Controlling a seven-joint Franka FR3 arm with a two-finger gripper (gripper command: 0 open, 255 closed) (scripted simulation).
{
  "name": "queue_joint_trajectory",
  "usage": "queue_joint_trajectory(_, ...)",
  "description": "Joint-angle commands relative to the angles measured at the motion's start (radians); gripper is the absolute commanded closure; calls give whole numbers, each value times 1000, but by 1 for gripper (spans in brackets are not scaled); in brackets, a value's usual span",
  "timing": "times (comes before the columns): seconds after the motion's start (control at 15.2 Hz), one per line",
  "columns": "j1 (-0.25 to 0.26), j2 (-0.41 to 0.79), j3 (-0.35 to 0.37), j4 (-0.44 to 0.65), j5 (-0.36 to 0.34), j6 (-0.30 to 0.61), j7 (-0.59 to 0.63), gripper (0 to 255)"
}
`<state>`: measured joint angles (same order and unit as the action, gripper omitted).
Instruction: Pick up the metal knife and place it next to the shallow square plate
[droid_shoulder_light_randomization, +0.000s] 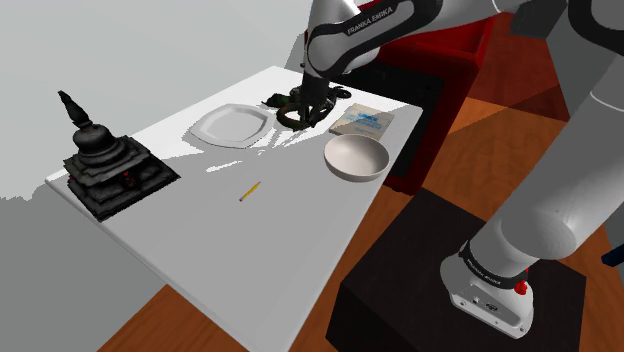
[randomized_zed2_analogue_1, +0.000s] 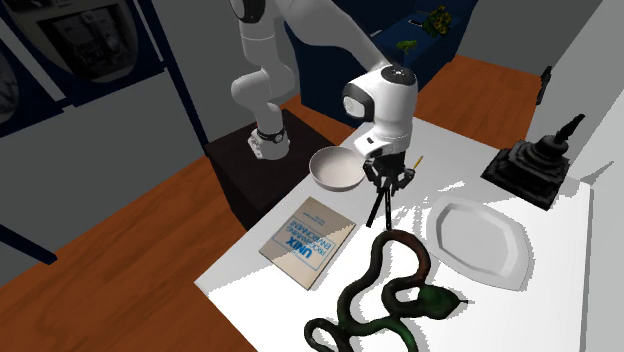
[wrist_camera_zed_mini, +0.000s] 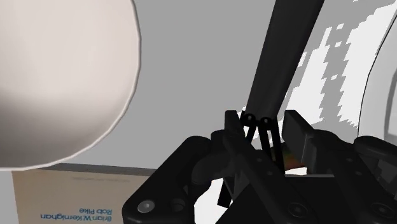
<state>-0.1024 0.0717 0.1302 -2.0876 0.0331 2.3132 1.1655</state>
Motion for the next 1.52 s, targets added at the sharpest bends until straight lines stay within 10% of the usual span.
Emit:
queue_joint_trajectory(0.0,0,11,0,-15,-1,27,0,255)
queue_joint_trajectory(1.25,3,95,-2,-73,-13,168,5,255)
queue_joint_trajectory(1.32,3,95,-2,-73,-13,168,5,0)
queue_joint_trajectory(1.45,3,95,-2,-73,-13,168,5,0)
